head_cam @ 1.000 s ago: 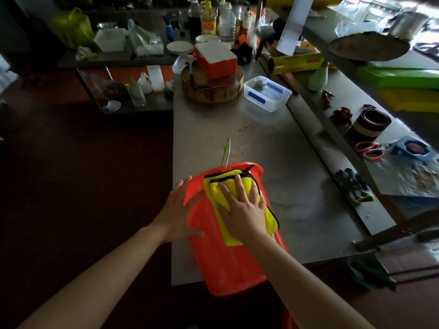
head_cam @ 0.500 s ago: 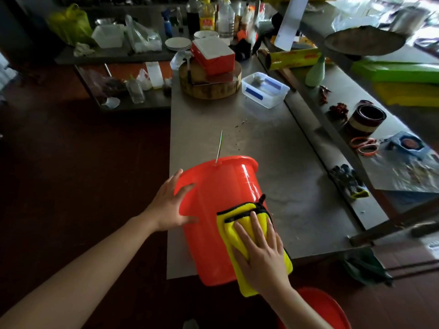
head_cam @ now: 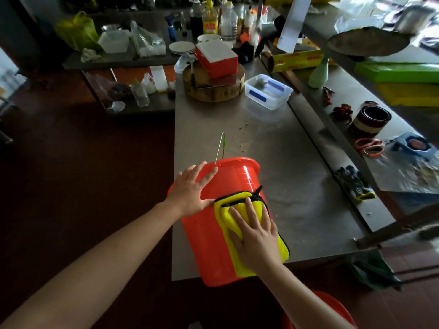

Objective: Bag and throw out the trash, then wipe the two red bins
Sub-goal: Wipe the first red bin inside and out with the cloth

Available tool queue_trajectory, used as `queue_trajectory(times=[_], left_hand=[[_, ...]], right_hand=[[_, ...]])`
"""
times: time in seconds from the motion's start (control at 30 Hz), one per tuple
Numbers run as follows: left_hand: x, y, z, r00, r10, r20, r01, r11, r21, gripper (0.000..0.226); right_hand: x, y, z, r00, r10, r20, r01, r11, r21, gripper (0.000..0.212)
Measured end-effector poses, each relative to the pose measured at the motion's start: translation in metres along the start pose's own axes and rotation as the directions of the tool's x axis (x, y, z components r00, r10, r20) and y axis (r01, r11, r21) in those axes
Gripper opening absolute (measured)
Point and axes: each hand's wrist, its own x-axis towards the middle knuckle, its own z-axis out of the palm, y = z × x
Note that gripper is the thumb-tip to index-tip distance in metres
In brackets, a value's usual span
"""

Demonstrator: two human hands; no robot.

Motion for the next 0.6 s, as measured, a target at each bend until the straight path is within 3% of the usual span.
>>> queue_trajectory(times=[0.17, 0.3, 0.6], left_hand=[[-0.008, -0.006, 0.001, 1.000, -0.017, 0.020, 0.019, 0.997, -0.069, 0.105], [-0.008, -0.006, 0.002, 0.999, -0.034, 0.030, 0.035, 0.998, -0.051, 0.104], [-0.005, -0.003, -0.002, 0.999, -0.042, 0.022, 0.042, 0.999, -0.012, 0.106]], right_hand=[[0.068, -0.011, -0.011, 0.997, 0.067, 0.031, -0.069, 0.994, 0.086, 0.062], [0.100, -0.006, -0.020, 0.997, 0.035, 0.072, -0.045, 0.990, 0.132, 0.059], [-0.008, 0.025, 0.006, 0.999, -0.037, -0.038, 0.040, 0.995, 0.092, 0.060]])
